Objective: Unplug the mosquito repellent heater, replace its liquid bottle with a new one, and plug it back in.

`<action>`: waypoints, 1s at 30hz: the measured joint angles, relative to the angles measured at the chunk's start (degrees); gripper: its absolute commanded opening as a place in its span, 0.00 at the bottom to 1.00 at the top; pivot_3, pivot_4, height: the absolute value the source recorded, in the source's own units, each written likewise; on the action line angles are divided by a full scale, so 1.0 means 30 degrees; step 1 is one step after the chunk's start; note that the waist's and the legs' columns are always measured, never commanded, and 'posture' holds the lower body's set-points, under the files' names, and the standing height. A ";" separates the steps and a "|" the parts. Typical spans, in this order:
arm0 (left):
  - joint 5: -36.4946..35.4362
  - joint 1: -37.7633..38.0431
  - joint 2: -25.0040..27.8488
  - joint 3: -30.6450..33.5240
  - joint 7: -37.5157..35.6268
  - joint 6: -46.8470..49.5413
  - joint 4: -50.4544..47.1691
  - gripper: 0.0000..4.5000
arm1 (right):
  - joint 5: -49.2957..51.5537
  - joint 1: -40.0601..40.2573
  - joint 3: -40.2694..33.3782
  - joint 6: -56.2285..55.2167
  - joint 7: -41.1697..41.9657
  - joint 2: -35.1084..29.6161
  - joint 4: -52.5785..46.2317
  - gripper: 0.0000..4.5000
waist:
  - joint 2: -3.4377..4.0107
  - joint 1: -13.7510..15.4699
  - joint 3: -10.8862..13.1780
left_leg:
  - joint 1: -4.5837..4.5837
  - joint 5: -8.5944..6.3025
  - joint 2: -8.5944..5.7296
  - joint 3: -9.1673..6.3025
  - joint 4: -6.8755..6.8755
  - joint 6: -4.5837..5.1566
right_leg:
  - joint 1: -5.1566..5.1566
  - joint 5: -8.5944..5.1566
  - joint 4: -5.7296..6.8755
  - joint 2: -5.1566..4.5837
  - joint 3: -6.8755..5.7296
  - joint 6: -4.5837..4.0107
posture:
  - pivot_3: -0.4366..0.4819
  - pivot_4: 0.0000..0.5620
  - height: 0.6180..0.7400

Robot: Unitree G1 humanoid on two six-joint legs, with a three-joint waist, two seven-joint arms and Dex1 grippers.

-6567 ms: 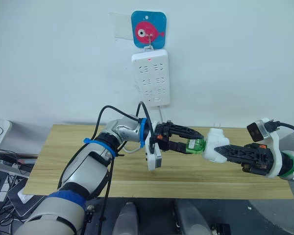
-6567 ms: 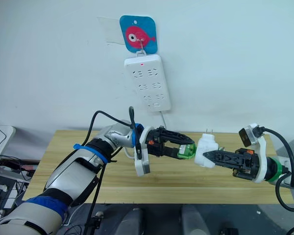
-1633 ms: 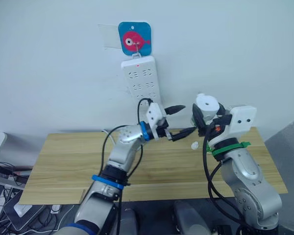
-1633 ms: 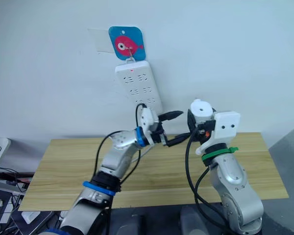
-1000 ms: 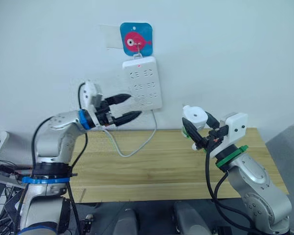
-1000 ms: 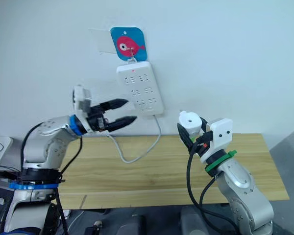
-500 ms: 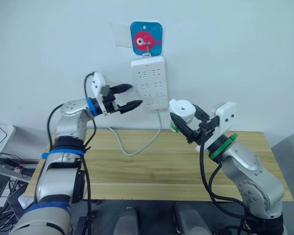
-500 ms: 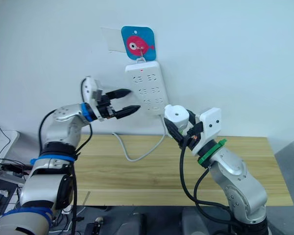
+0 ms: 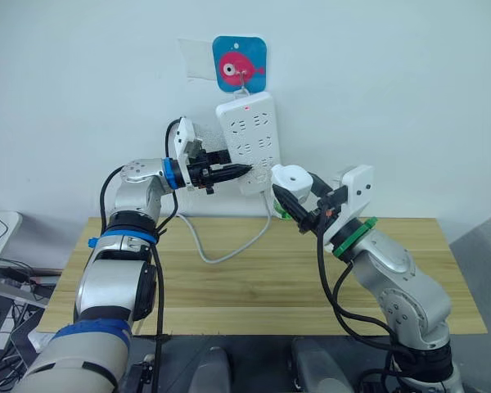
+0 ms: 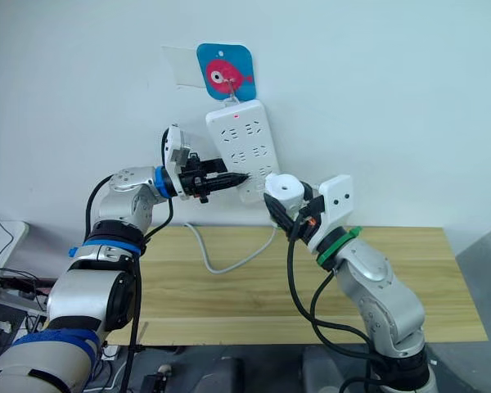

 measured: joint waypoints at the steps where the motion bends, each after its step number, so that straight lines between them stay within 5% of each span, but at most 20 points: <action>1: 0.0014 0.0002 0.0036 0.0002 0.0000 0.0084 0.0001 0.29 | -0.0018 -0.0025 0.0008 -0.0048 -0.0019 0.0059 0.0033 0.66 | 0.0001 0.0003 0.0000 | 0.0000 0.0000 -0.0001 -0.0001 0.0000 0.0000 | 0.0000 0.0000 0.0002 -0.0001 -0.0001 0.0000 | 0.41 0.30 1.00; 30: 0.0116 0.0056 -0.0048 0.0073 0.0085 0.1210 -0.0399 0.29 | -0.2266 -0.1620 0.1135 -0.1081 -0.0064 0.1596 0.3029 0.66 | -0.0001 0.0111 0.0004 | -0.0003 0.0000 0.0000 -0.0010 -0.0001 0.0000 | -0.0002 -0.0001 0.0000 -0.0001 -0.0010 -0.0001 | 0.41 0.32 1.00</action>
